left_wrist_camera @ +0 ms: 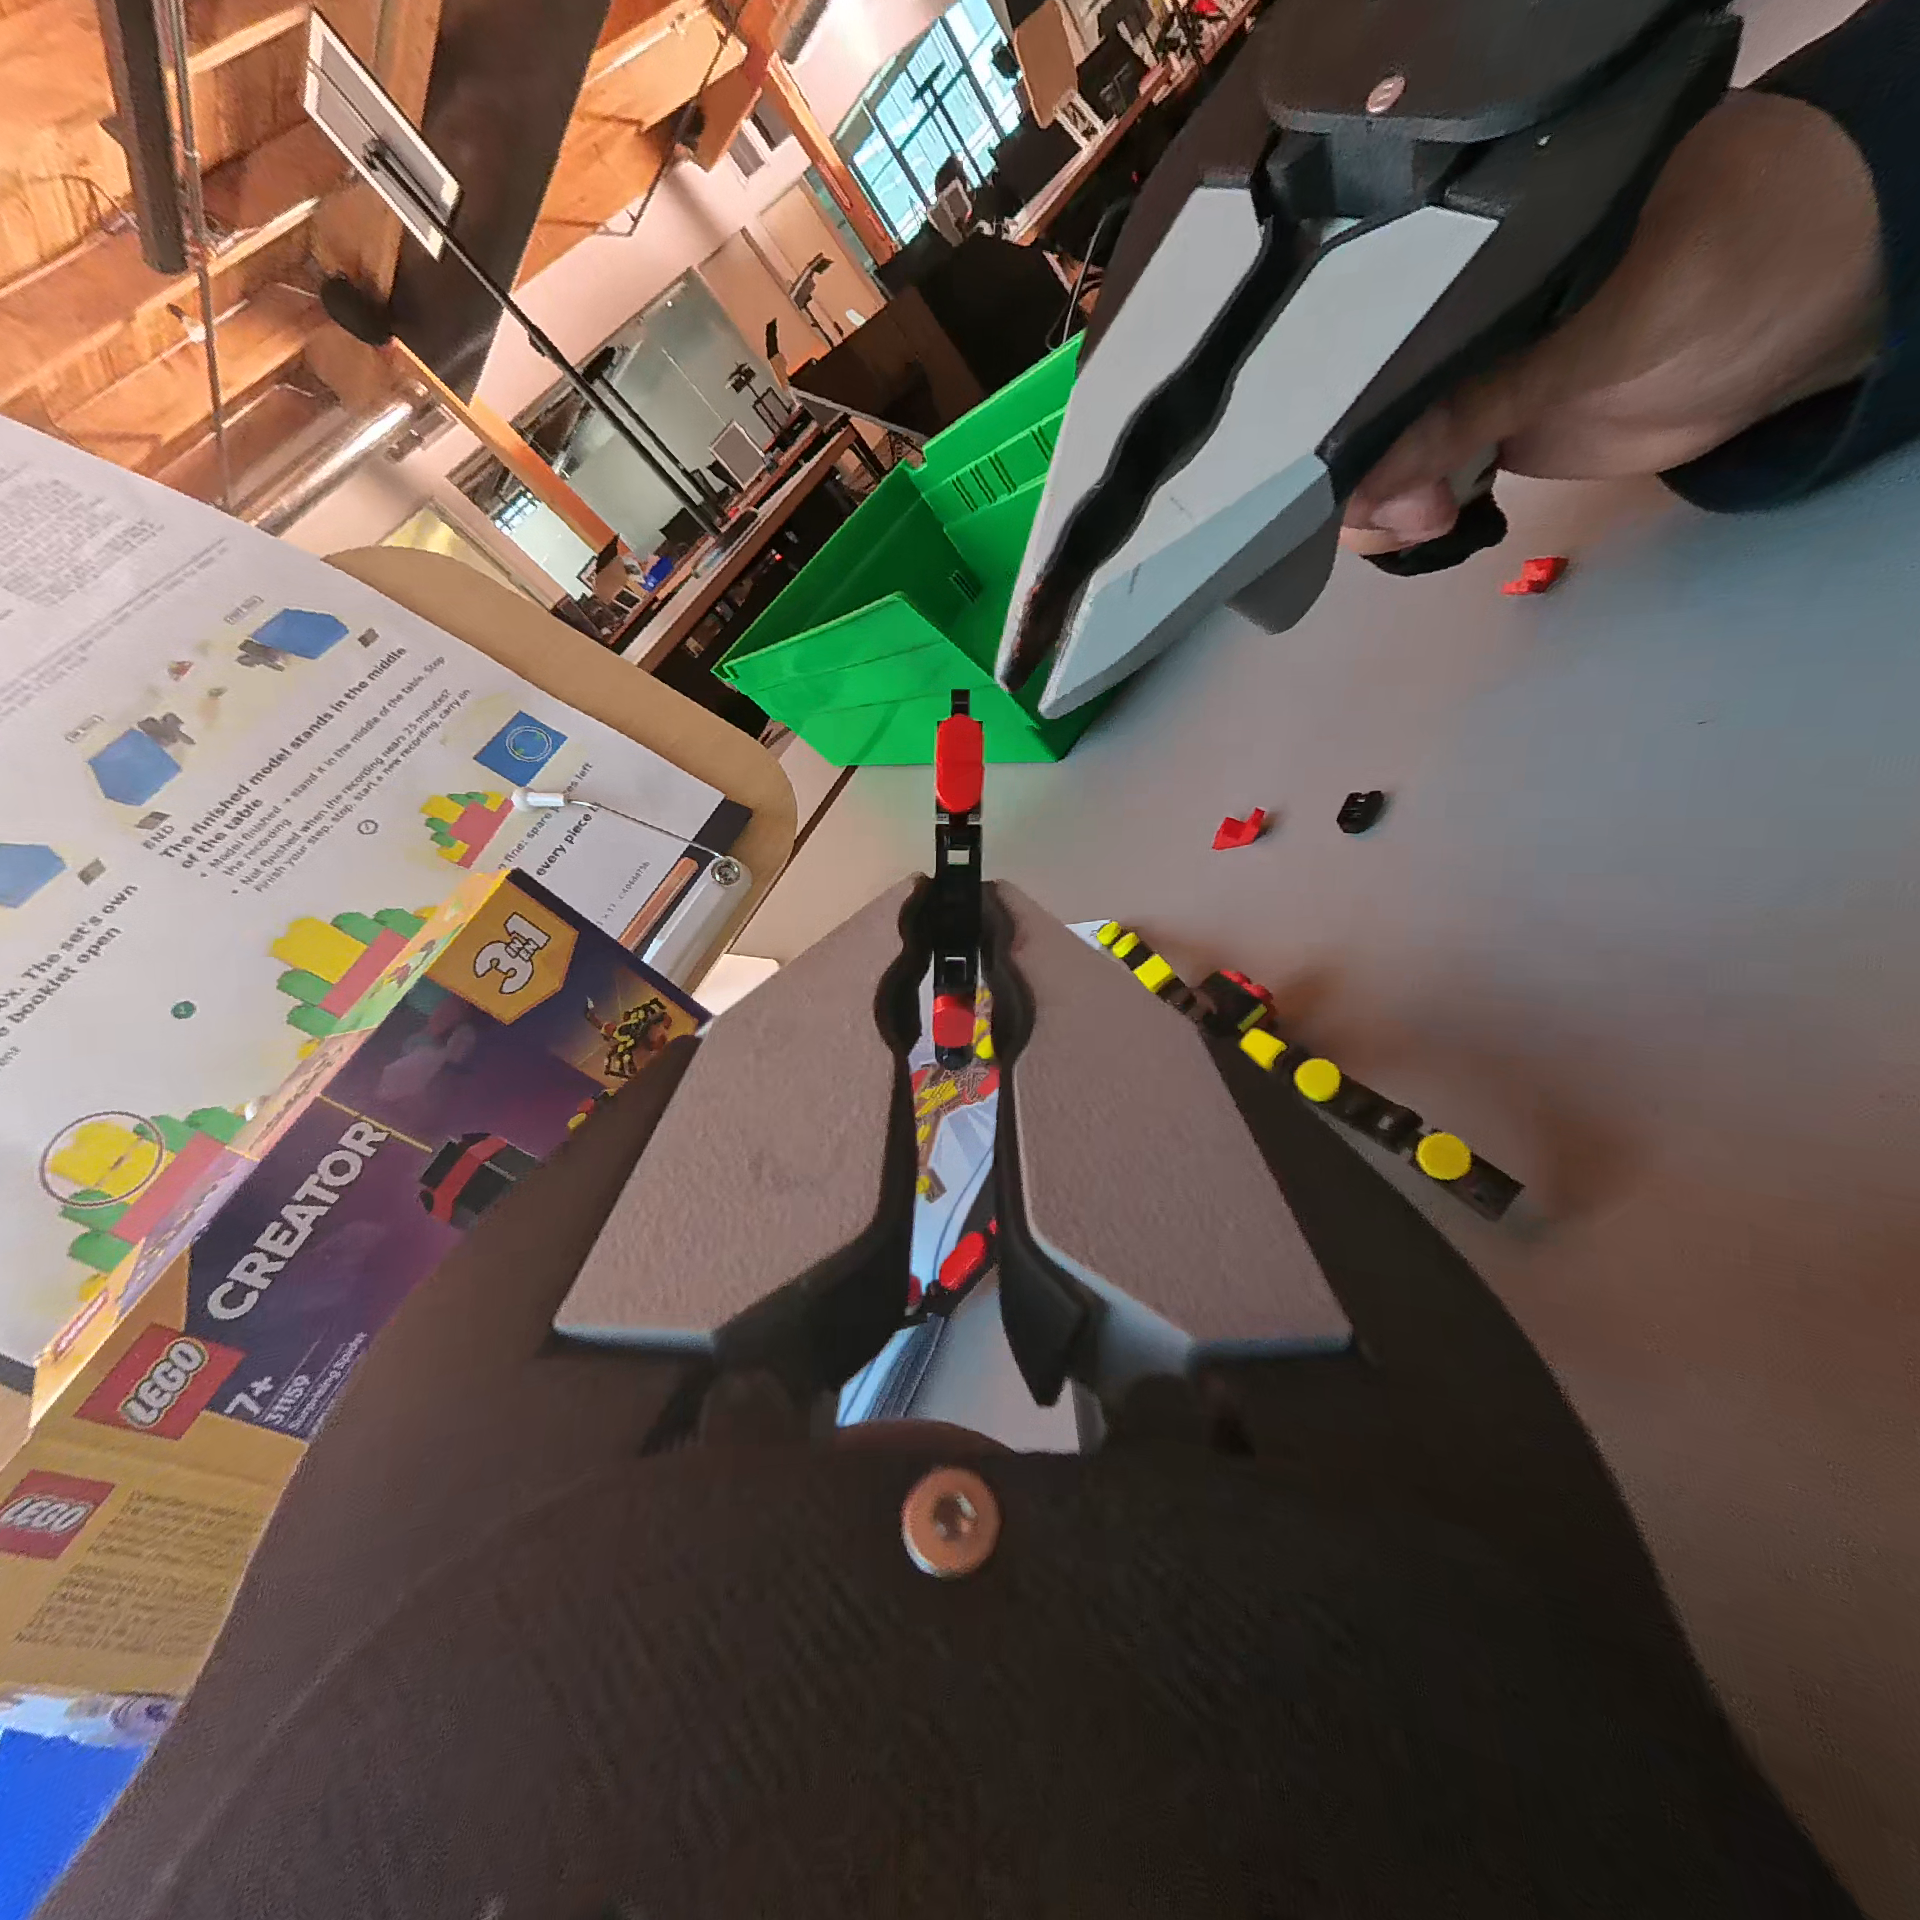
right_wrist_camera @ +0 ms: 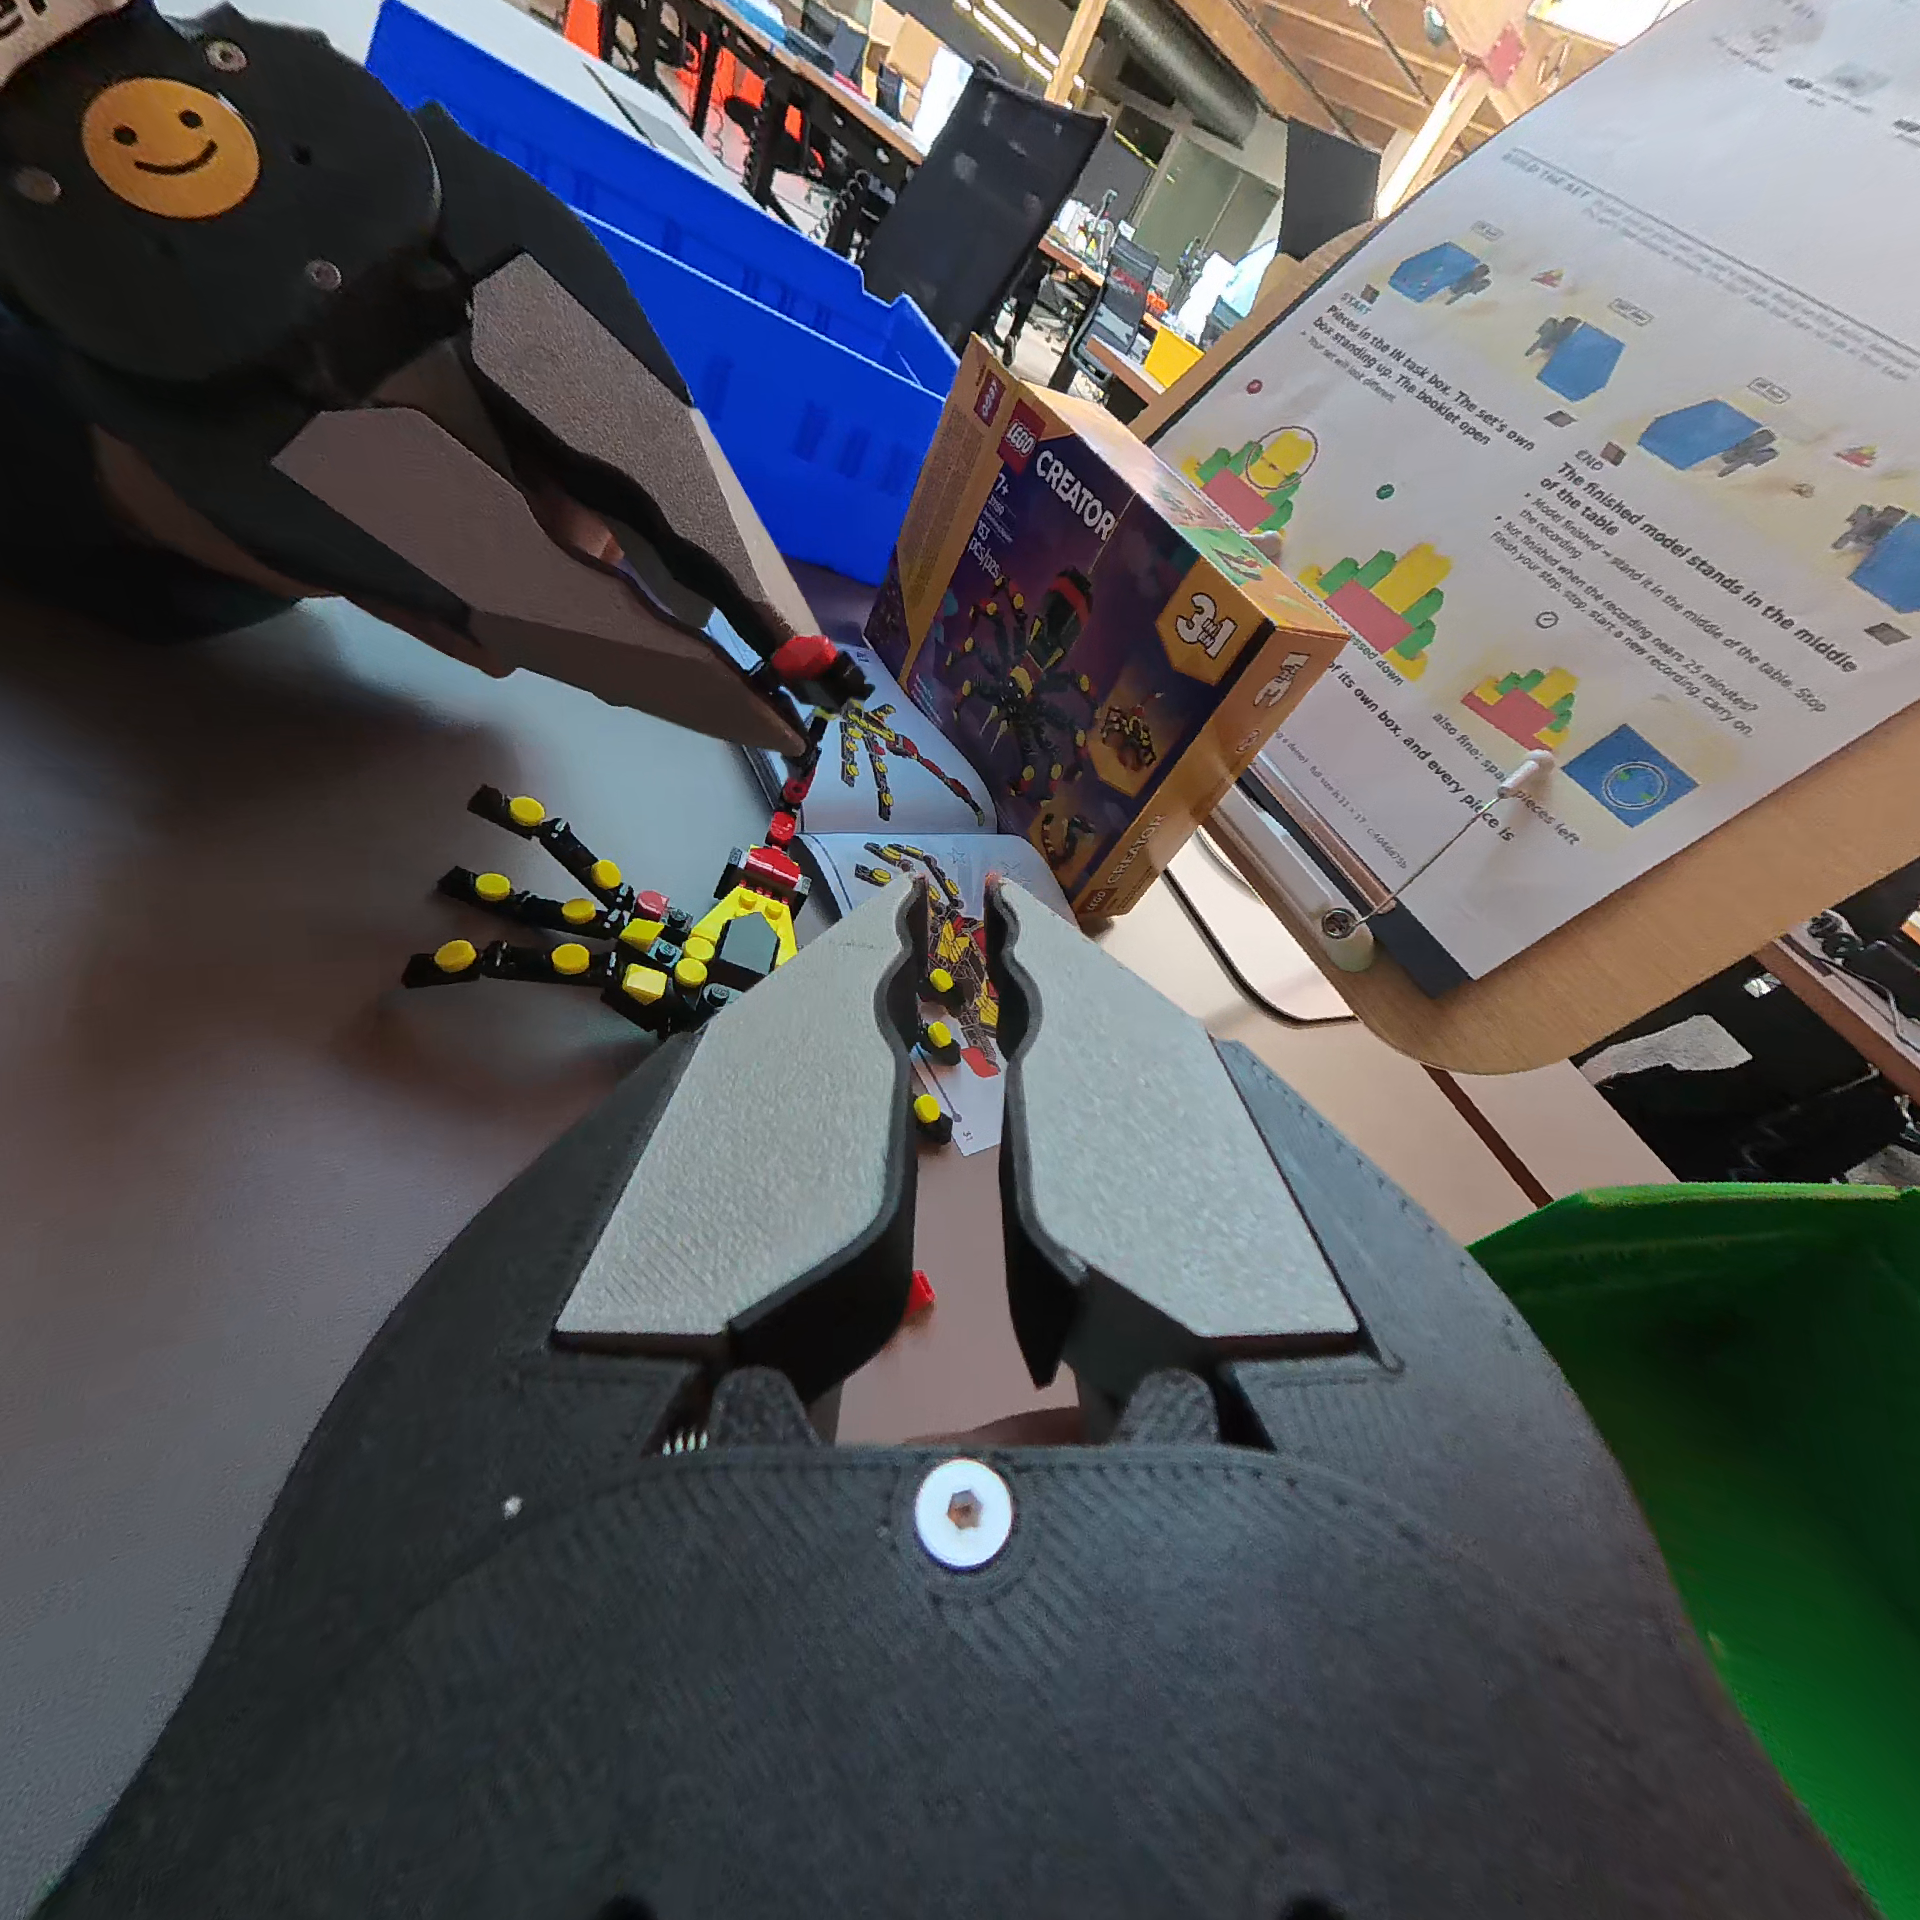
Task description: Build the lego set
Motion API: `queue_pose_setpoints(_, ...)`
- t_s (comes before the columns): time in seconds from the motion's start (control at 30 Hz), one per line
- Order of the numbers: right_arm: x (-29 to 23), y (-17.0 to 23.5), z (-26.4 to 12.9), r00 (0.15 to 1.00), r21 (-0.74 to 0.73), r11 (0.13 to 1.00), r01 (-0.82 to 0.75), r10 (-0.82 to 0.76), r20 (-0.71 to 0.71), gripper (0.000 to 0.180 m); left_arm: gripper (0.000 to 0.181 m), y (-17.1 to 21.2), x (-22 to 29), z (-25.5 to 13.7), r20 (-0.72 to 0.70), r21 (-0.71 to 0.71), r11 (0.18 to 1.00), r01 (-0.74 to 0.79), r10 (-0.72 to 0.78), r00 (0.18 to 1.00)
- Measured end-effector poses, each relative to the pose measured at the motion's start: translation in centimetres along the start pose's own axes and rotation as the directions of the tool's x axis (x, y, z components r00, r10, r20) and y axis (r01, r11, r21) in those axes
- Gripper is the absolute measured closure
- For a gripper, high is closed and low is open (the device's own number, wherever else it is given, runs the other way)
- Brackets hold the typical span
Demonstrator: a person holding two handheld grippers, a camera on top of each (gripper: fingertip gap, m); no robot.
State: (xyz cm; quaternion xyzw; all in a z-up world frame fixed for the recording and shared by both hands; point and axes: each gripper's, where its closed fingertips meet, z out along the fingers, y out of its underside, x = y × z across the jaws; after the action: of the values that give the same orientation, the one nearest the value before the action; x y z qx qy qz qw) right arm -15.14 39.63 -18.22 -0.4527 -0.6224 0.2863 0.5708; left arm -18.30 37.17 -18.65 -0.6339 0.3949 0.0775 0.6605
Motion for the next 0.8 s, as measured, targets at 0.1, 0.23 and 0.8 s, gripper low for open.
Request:
queue_pose_setpoints(0.1, -0.08, 0.16, 0.09, 1.0, -0.007, 1.0, 0.003, -0.003, 0.003, 0.174, 0.176, 0.1, -0.4, -0.07, 0.016, 0.0, 1.0, 0.004, -0.004, 1.0)
queue_pose_setpoints(0.23, -0.2, 0.29, 0.2, 1.0, -0.012, 1.0, 0.001, -0.001, 0.01, 0.174, 0.176, 0.42, -0.61, -0.01, 0.024, -0.01, 1.0, 0.008, -0.007, 1.0)
queue_pose_setpoints(0.8, -1.01, 0.26, 0.33, 0.999, -0.019, 1.0, 0.0, 0.0, 0.044, 0.173, 0.176, 0.84, 0.26, 0.4, -0.014, -0.025, 1.0, 0.011, -0.011, 1.0)
